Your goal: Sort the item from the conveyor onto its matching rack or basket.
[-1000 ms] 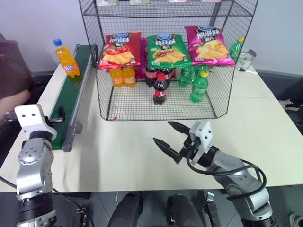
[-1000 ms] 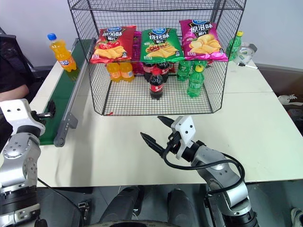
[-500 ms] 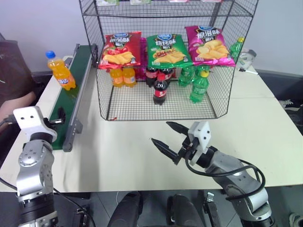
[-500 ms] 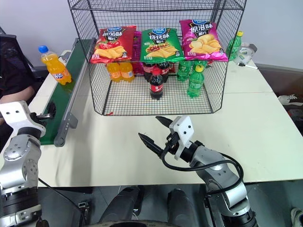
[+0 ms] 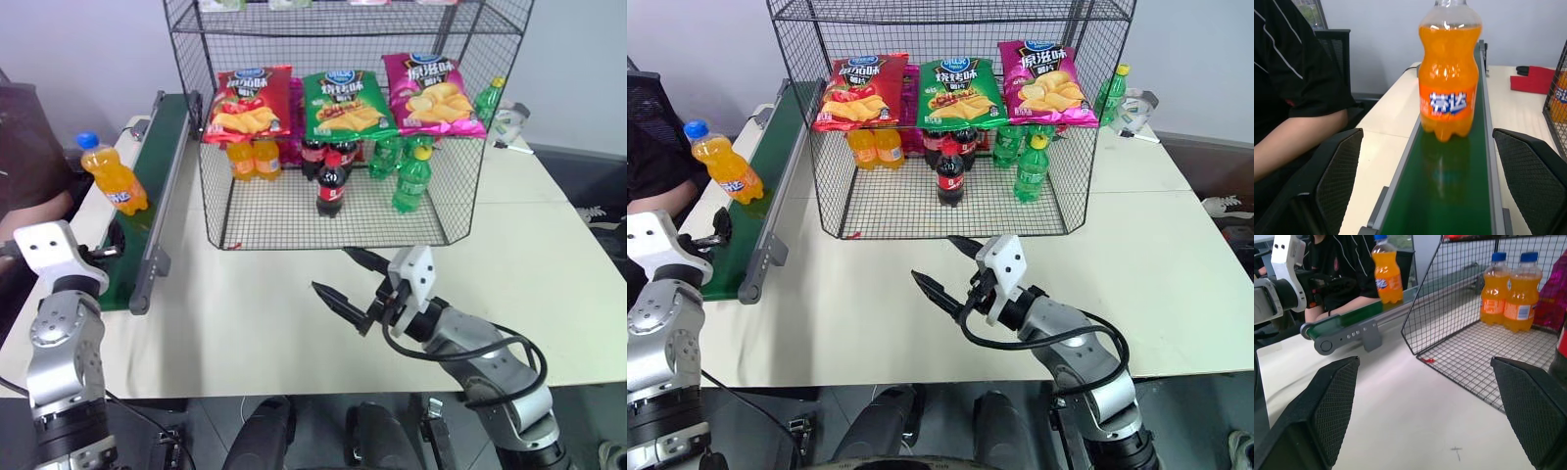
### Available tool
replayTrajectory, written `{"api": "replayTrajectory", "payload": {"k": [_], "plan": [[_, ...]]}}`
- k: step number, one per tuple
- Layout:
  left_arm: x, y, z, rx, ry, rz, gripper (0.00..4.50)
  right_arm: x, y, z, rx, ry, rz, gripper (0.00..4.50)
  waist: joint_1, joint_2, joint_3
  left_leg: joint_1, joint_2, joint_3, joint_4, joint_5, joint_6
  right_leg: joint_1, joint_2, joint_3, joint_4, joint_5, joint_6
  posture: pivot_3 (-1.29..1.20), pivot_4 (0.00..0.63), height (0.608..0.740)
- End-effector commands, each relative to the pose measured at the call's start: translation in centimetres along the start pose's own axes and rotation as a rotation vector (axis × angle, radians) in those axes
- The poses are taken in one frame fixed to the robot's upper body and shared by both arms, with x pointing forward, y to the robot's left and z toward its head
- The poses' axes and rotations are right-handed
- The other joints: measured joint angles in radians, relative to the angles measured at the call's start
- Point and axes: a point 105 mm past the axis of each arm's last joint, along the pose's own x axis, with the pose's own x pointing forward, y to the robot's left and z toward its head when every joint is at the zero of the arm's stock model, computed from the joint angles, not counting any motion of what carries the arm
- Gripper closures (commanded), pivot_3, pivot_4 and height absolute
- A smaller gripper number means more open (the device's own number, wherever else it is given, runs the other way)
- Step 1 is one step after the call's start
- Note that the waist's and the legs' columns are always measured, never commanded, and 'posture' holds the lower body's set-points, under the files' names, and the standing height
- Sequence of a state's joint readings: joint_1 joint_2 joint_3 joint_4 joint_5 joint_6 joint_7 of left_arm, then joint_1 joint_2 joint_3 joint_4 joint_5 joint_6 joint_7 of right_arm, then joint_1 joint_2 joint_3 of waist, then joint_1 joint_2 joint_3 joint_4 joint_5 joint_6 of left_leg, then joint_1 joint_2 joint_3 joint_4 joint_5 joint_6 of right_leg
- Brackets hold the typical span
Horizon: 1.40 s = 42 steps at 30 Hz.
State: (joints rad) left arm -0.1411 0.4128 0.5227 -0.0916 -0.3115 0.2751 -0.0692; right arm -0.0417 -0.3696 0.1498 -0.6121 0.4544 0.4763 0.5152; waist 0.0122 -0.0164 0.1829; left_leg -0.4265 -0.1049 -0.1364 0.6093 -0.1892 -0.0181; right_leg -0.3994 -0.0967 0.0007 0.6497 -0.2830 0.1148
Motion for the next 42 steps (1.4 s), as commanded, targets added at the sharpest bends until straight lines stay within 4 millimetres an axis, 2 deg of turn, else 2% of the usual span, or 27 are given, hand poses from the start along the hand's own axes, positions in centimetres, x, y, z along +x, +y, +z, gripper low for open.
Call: {"api": "replayTrajectory", "payload": {"k": [1, 11, 21, 24, 26, 30, 32, 35, 36, 39, 42], "plan": [[0.2, 0.4, 2.0, 0.006, -0.074, -0.003, 0.06, 0.2, 0.7, 1.2, -0.013, -0.045, 0.02, 0.0, 0.0, 0.0, 0.0, 0.0, 0.0, 0.0, 0.0, 0.0, 0.0, 0.0, 0.0, 0.0, 0.0, 0.0, 0.0, 0.0, 0.15, 0.74], [0.4, 0.1, 2.6, 0.006, -0.093, -0.029, 0.06, 0.1, 0.7, 1.5, -0.015, -0.049, 0.012, 0.0, 0.0, 0.0, 0.0, 0.0, 0.0, 0.0, 0.0, 0.0, 0.0, 0.0, 0.0, 0.0, 0.0, 0.0, 0.0, 0.0, 0.15, 0.74], [0.4, 0.7, 2.8, 0.01, -0.095, -0.005, 0.06, 0.2, 0.7, 1.7, -0.012, -0.055, 0.016, 0.0, 0.0, 0.0, 0.0, 0.0, 0.0, 0.0, 0.0, 0.0, 0.0, 0.0, 0.0, 0.0, 0.0, 0.0, 0.0, 0.0, 0.15, 0.74], [0.2, 0.6, 2.8, 0.011, -0.098, -0.006, 0.85, 0.2, 0.6, 1.7, -0.011, -0.055, 0.015, 0.0, 0.0, 0.0, 0.0, 0.0, 0.0, 0.0, 0.0, 0.0, 0.0, 0.0, 0.0, 0.0, 0.0, 0.0, 0.0, 0.0, 0.15, 0.74], [0.2, 0.6, 2.8, 0.014, -0.095, -0.008, 1.78, 0.2, 0.5, 1.7, -0.011, -0.054, 0.015, 0.0, 0.001, 0.0, 0.0, 0.0, 0.0, 0.0, 0.0, 0.0, 0.0, 0.0, 0.0, 0.0, 0.0, 0.0, 0.0, 0.0, 0.15, 0.74], [0.1, 0.3, 3.2, 0.008, -0.108, -0.021, 1.78, 0.2, 0.5, 1.6, -0.011, -0.051, 0.015, 0.0, 0.001, 0.0, 0.0, 0.0, 0.0, 0.0, 0.0, 0.0, 0.0, 0.0, 0.0, 0.0, 0.0, 0.0, 0.0, 0.0, 0.15, 0.74], [0.2, -0.7, 5.0, -0.022, -0.169, -0.073, 1.78, 0.3, 0.5, 1.5, -0.011, -0.049, 0.018, 0.0, 0.001, 0.0, 0.0, 0.0, 0.0, 0.0, 0.0, 0.0, 0.0, 0.0, 0.0, 0.0, 0.0, 0.0, 0.0, 0.0, 0.15, 0.74], [0.3, -3.7, 8.0, -0.057, -0.245, -0.221, 1.78, 0.5, 0.5, 1.5, -0.01, -0.046, 0.022, 0.0, 0.003, -0.002, 0.0, -0.001, 0.0, -0.001, 0.001, 0.0, 0.0, 0.0, 0.0, 0.0, 0.0, 0.0, 0.0, 0.0, 0.15, 0.74], [0.2, -4.4, 8.5, -0.06, -0.254, -0.255, 1.78, 0.5, 0.5, 1.5, -0.01, -0.045, 0.023, 0.0, 0.004, -0.002, 0.0, -0.001, 0.0, -0.001, 0.001, 0.0, 0.0, 0.0, 0.0, -0.001, 0.0, 0.0, 0.0, 0.0, 0.15, 0.74], [-0.2, -8.5, 9.6, -0.062, -0.254, -0.437, 1.78, 0.4, 0.5, 1.5, -0.013, -0.045, 0.02, 0.0, 0.002, -0.003, 0.0, -0.001, 0.0, -0.001, 0.002, 0.0, 0.0, 0.001, 0.0, -0.001, 0.0, 0.0, 0.0, 0.0, 0.15, 0.74], [-0.5, -11.5, 9.7, -0.073, -0.223, -0.569, 1.78, 0.4, 0.5, 1.6, -0.014, -0.047, 0.005, 0.0, -0.001, -0.002, 0.0, -0.001, -0.001, -0.001, 0.002, 0.0, 0.0, 0.001, 0.0, -0.001, 0.0, 0.0, 0.0, 0.0, 0.15, 0.74]]}}
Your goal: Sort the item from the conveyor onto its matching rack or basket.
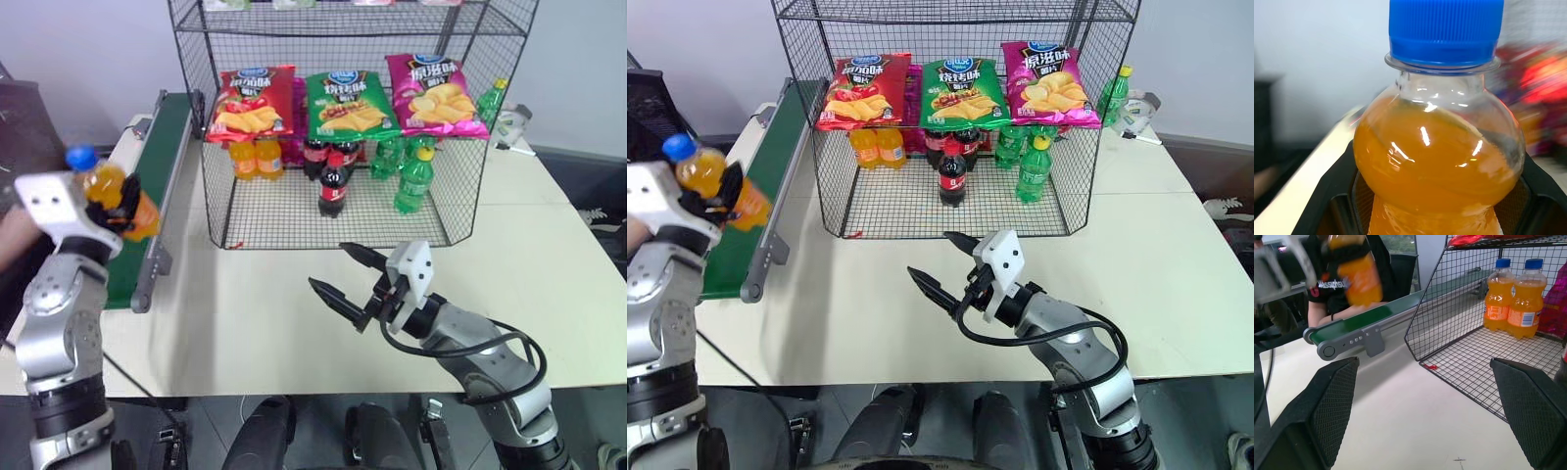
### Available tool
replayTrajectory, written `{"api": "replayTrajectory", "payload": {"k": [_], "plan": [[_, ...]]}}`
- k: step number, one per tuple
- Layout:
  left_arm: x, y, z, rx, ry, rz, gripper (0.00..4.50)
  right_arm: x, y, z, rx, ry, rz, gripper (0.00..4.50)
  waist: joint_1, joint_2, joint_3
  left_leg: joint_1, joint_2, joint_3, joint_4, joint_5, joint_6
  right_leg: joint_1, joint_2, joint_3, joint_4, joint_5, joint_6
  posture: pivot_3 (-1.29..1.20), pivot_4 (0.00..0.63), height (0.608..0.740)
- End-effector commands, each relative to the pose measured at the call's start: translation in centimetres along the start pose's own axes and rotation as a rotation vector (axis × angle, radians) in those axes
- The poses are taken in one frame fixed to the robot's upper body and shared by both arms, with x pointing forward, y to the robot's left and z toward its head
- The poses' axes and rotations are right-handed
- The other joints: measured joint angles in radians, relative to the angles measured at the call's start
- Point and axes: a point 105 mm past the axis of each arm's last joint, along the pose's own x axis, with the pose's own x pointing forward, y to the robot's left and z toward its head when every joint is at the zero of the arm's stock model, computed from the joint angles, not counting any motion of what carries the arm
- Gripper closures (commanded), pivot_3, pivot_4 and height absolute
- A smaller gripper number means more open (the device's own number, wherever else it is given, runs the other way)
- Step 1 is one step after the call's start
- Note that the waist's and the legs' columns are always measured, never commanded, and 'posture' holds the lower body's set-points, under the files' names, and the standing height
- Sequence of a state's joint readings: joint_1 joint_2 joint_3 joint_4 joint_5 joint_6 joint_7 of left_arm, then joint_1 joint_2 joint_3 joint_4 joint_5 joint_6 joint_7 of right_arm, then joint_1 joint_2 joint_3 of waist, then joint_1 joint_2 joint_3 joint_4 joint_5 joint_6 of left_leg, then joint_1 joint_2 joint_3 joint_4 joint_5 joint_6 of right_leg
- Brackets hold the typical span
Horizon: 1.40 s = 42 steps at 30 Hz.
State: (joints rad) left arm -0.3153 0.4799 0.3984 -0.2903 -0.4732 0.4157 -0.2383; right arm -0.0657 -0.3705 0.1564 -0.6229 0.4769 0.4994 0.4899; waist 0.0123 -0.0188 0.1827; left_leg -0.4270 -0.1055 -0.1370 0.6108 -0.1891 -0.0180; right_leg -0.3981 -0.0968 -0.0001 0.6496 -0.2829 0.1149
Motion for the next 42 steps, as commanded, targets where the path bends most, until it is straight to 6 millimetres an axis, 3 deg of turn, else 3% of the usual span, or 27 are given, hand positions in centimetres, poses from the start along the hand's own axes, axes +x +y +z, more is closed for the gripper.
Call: {"api": "replayTrajectory", "payload": {"k": [1, 8, 19, 34, 38, 42], "plan": [[1.2, -3.5, 0.6, -0.002, -0.004, -0.146, 1.78, 0.0, 0.4, 1.2, -0.02, -0.041, -0.002, 0.0, -0.004, 0.0, 0.0, 0.0, 0.0, 0.0, 0.0, 0.0, 0.0, 0.0, 0.0, 0.0, 0.0, 0.0, 0.0, 0.0, 0.15, 0.74], [5.6, -8.3, -5.0, -0.016, 0.089, -0.215, 1.78, -0.4, -1.4, 1.3, -0.042, -0.03, -0.065, 0.0, 0.001, 0.0, 0.0, 0.0, 0.0, 0.001, 0.0, 0.0, 0.0, 0.003, 0.001, 0.0, 0.001, 0.0, 0.0, 0.0, 0.15, 0.74], [9.8, -10.4, -9.1, -0.084, 0.05, -0.196, 1.78, -1.7, -1.6, 1.3, -0.07, -0.022, -0.137, 0.0, 0.0, 0.0, 0.0, -0.002, -0.001, 0.001, 0.0, 0.0, 0.0, 0.002, 0.001, 0.0, 0.001, 0.0, 0.001, 0.0, 0.15, 0.74], [9.9, -10.4, -12.2, -0.105, 0.1, -0.126, 1.78, -2.0, -1.9, 1.4, -0.092, -0.009, -0.163, 0.0, -0.001, -0.001, 0.0, -0.001, -0.001, 0.001, 0.002, 0.001, 0.001, 0.002, 0.002, -0.001, 0.004, 0.001, 0.001, 0.0, 0.15, 0.74], [9.7, -10.1, -12.3, -0.133, 0.094, -0.135, 0.11, -1.8, -1.9, 1.5, -0.093, -0.007, -0.15, 0.0, -0.002, -0.001, 0.0, -0.001, -0.001, 0.001, 0.002, 0.001, 0.001, 0.002, 0.002, -0.001, 0.004, 0.0, 0.001, 0.0, 0.15, 0.74], [9.4, -9.9, -12.2, -0.132, 0.078, -0.147, 0.05, -1.6, -1.9, 1.5, -0.092, -0.008, -0.146, 0.0, -0.002, -0.001, 0.0, -0.001, -0.001, 0.001, 0.002, 0.001, 0.001, 0.002, 0.002, -0.001, 0.004, 0.0, 0.001, 0.0, 0.15, 0.74]]}}
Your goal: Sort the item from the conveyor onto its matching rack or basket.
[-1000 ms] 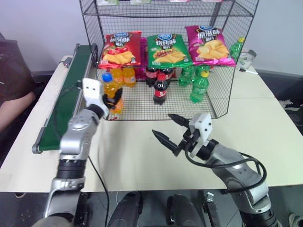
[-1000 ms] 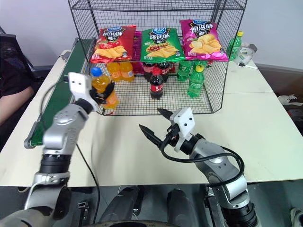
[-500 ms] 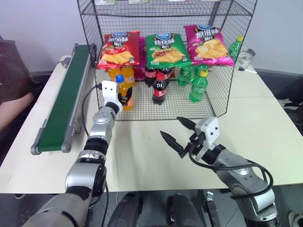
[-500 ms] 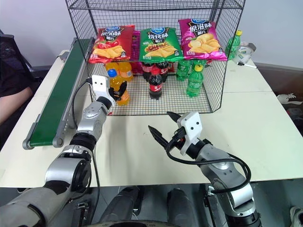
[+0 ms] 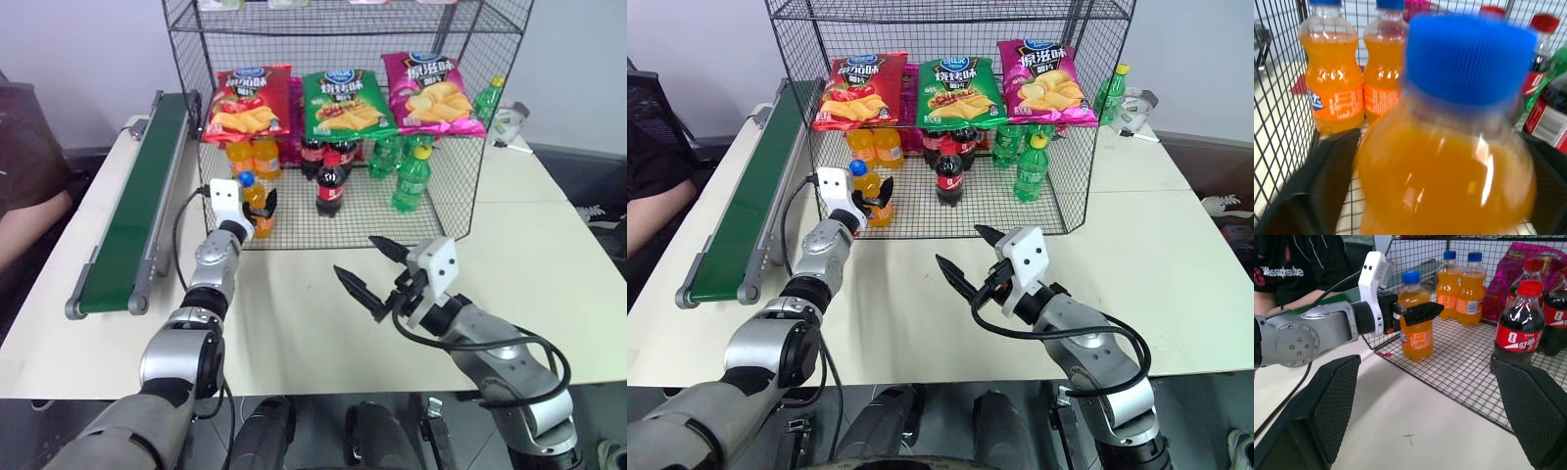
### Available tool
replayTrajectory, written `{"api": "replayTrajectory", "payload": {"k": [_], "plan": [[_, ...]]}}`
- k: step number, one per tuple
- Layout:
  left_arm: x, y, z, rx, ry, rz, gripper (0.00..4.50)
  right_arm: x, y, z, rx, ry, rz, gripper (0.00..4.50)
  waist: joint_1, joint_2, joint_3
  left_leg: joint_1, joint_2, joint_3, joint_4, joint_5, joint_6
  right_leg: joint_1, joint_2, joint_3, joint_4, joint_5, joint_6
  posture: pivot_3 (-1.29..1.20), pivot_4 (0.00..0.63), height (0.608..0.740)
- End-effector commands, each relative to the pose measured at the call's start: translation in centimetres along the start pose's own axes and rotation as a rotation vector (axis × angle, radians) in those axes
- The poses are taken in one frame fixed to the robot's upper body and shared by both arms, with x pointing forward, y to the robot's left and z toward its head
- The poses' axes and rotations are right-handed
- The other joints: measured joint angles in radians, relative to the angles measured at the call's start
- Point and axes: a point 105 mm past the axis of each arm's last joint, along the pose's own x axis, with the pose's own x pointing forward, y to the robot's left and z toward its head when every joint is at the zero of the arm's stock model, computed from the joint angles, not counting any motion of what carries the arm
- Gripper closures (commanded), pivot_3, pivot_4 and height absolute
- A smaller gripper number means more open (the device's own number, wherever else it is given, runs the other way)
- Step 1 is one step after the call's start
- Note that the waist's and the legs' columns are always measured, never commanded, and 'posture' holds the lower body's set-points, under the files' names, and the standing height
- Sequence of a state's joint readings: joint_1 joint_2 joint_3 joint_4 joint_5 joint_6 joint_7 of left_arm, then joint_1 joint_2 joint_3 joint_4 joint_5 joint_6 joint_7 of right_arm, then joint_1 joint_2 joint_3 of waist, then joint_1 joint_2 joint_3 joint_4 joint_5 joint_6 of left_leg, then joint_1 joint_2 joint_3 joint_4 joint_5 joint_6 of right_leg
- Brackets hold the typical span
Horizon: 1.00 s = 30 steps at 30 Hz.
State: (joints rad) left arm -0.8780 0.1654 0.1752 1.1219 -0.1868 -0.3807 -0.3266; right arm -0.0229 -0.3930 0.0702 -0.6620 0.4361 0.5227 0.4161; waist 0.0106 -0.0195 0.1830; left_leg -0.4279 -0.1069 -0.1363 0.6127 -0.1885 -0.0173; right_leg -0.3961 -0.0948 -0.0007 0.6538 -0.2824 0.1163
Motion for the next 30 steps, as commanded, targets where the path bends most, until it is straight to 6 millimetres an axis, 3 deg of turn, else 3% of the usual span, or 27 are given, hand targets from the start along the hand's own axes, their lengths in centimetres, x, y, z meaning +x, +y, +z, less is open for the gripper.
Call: {"api": "replayTrajectory", "payload": {"k": [1, 9, 17, 22, 30], "plan": [[0.2, 0.1, 2.3, 0.005, -0.095, -0.023, 0.05, 0.1, 0.5, 1.4, -0.032, -0.043, 0.023, 0.0, 0.0, 0.0, 0.0, 0.0, 0.0, 0.0, 0.0, 0.0, 0.0, 0.0, 0.0, 0.0, 0.0, 0.0, 0.0, 0.0, 0.15, 0.74], [-1.7, 1.1, 3.5, 0.089, -0.142, -0.008, 0.05, 0.0, 0.6, 1.4, -0.026, -0.044, 0.021, 0.0, -0.004, 0.0, 0.0, 0.0, 0.0, 0.0, 0.0, 0.0, 0.0, 0.0, 0.0, 0.001, 0.001, 0.0, 0.0, 0.0, 0.15, 0.74], [-5.6, 1.3, 6.2, 0.093, -0.139, -0.071, 0.05, 0.0, 1.1, 1.4, -0.019, -0.041, 0.05, 0.0, -0.008, 0.001, 0.0, 0.001, 0.001, 0.0, 0.0, 0.0, 0.0, 0.0, -0.001, 0.001, 0.001, 0.0, 0.0, 0.0, 0.15, 0.74], [-8.7, 1.4, 7.6, 0.108, -0.07, -0.181, 0.05, 0.2, 1.2, 1.4, -0.016, -0.041, 0.06, 0.0, -0.006, 0.001, -0.001, 0.001, 0.001, 0.0, 0.0, 0.0, 0.0, 0.0, -0.001, 0.001, 0.001, 0.0, -0.001, 0.0, 0.15, 0.74], [-14.0, 4.7, 9.0, 0.174, 0.161, -0.254, 0.05, 0.7, 1.2, 1.5, -0.008, -0.043, 0.076, 0.0, -0.014, 0.003, 0.0, 0.001, 0.002, 0.0, -0.002, 0.0, 0.0, -0.002, -0.002, 0.002, 0.001, 0.0, -0.001, 0.0, 0.15, 0.74]]}}
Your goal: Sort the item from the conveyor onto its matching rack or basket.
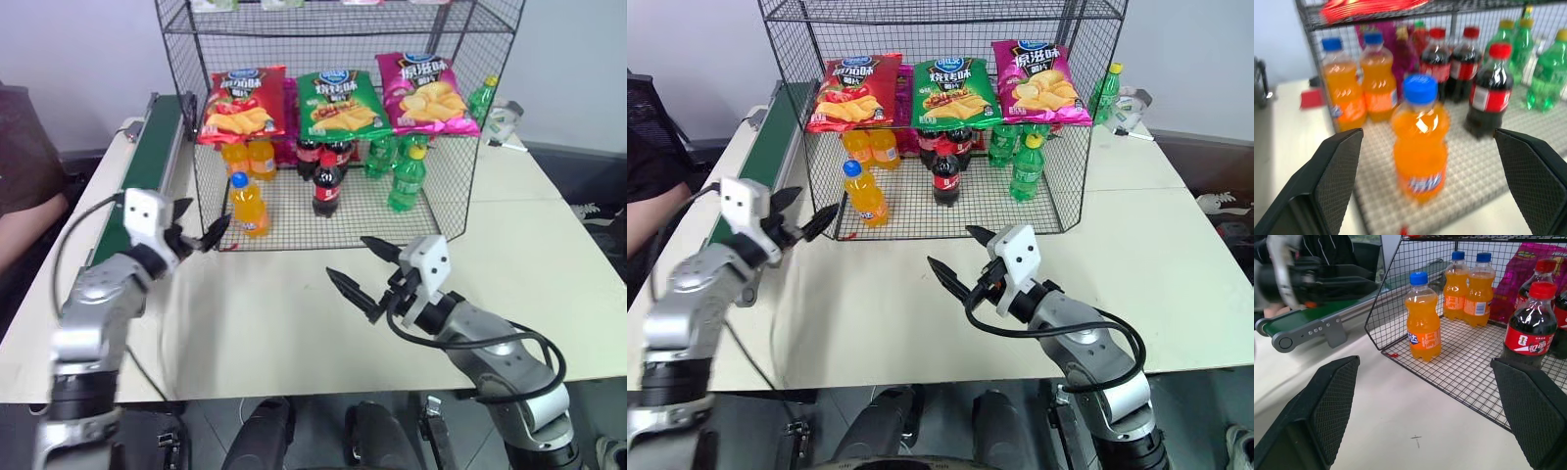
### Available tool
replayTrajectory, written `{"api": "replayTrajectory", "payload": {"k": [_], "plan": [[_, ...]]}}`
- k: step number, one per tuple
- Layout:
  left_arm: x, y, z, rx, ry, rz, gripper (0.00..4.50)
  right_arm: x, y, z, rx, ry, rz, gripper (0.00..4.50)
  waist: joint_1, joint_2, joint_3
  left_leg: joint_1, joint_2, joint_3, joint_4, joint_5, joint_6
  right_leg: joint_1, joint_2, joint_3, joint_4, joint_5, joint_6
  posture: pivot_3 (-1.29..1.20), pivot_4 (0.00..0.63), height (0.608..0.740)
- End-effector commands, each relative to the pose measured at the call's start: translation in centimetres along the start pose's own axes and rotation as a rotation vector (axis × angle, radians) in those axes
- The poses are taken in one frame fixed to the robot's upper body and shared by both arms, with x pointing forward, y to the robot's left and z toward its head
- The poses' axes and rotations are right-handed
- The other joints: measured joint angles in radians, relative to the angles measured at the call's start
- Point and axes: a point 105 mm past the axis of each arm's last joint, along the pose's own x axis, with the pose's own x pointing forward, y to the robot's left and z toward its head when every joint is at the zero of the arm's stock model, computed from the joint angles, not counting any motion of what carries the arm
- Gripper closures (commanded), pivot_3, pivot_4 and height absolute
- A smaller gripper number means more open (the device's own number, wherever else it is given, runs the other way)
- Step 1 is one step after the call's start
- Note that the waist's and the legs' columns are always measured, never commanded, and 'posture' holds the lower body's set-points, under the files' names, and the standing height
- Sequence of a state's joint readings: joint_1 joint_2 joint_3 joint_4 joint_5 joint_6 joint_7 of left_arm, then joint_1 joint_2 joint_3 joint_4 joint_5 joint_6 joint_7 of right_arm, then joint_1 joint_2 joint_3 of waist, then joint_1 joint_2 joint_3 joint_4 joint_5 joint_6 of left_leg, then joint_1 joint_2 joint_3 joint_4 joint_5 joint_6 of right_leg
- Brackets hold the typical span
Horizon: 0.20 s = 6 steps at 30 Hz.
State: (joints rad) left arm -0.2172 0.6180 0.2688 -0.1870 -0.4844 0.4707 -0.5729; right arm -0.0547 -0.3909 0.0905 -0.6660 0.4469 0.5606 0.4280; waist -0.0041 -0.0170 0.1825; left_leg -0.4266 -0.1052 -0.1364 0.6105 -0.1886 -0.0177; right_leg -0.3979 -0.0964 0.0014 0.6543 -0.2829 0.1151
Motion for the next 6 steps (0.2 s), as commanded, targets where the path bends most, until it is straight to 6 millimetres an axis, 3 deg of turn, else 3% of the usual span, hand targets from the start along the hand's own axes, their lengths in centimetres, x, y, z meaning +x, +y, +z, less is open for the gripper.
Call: {"api": "replayTrajectory", "payload": {"k": [1, 6], "plan": [[-1.9, 0.2, 1.7, 0.018, 0.008, -0.032, 0.05, 0.1, 0.3, 1.3, -0.016, -0.051, 0.031, 0.0, 0.004, 0.0, 0.0, 0.0, 0.0, 0.0, 0.0, 0.0, 0.0, -0.002, 0.0, 0.0, 0.0, 0.0, 0.0, 0.0, 0.15, 0.74], [-3.2, 0.6, 1.0, 0.028, 0.047, -0.019, 0.05, -0.2, 0.4, 1.2, -0.012, -0.05, 0.041, 0.0, 0.014, 0.0, 0.0, 0.001, 0.0, 0.0, 0.0, 0.0, 0.0, -0.001, -0.001, 0.0, -0.002, -0.002, -0.003, 0.0, 0.15, 0.74]]}}
